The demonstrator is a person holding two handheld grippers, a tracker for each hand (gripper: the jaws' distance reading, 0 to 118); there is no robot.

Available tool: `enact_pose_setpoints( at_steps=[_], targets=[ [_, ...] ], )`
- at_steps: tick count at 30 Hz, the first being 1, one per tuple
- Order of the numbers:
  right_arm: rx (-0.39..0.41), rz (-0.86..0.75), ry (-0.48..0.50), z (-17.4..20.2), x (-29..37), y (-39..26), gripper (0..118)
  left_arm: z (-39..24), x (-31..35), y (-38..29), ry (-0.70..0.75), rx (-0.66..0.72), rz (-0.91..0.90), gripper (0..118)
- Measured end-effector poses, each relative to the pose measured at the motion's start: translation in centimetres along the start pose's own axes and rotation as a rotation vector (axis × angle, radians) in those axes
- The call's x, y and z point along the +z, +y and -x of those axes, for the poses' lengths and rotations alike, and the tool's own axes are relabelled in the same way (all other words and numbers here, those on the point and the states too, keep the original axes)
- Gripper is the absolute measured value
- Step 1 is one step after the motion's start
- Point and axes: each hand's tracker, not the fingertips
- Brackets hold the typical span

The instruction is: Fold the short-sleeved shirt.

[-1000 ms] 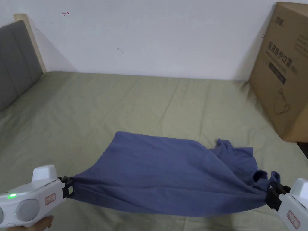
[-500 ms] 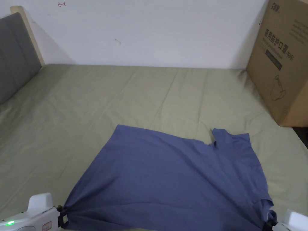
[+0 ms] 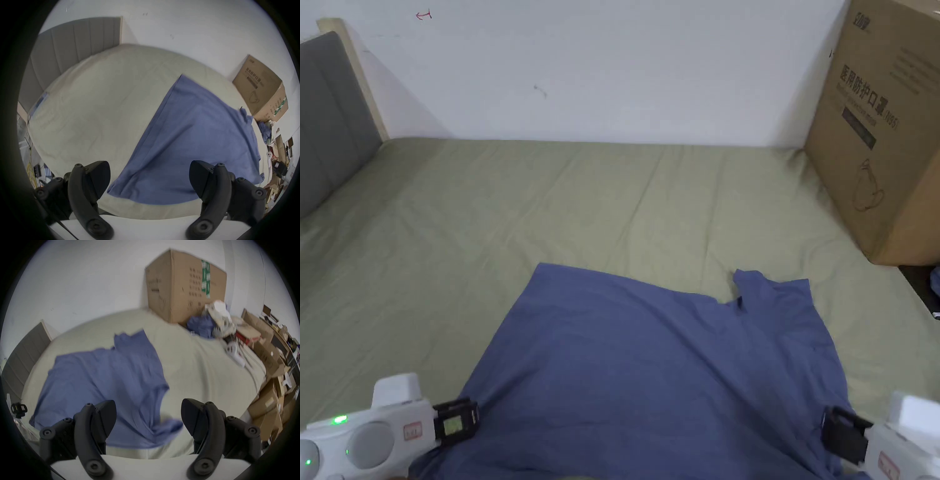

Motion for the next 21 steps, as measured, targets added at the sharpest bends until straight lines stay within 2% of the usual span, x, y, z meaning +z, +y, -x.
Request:
enact_pose_setpoints(
  at_steps=[8, 12, 14, 16, 17, 18, 19, 20, 21],
  targets=[
    [0.07, -0.307, 0.062, 2.6, 6.7, 7.4, 86, -5.2, 6.1, 5.2, -0.064, -0.087, -0.318, 103],
    [0.127, -0.41, 0.046, 4.5, 8.5, 9.0, 86, -7.9, 7.6, 6.3, -0.073, -0.12, -0.478, 102],
    [0.143, -0.433, 0.026, 5.2, 8.7, 9.5, 85, -9.1, 8.0, 6.6, -0.079, -0.143, -0.532, 96],
    [0.161, -0.445, 0.018, 5.8, 8.7, 9.6, 81, -9.9, 8.0, 6.7, -0.115, -0.163, -0.564, 71],
    [0.165, -0.448, 0.011, 6.0, 8.6, 9.7, 75, -10.2, 7.8, 6.9, -0.127, -0.164, -0.573, 52],
    [0.164, -0.449, 0.011, 6.0, 8.3, 9.8, 58, -10.6, 7.6, 7.0, -0.131, -0.166, -0.568, 23],
    [0.166, -0.451, 0.015, 6.1, 8.1, 9.9, 38, -10.8, 7.3, 7.3, -0.149, -0.178, -0.565, 8],
    [0.163, -0.453, 0.018, 6.2, 7.9, 9.9, 16, -11.1, 6.9, 7.5, -0.175, -0.185, -0.559, 3],
    [0.159, -0.452, 0.019, 6.4, 7.6, 10.1, 4, -11.4, 6.4, 7.8, -0.175, -0.184, -0.555, 0]
  ],
)
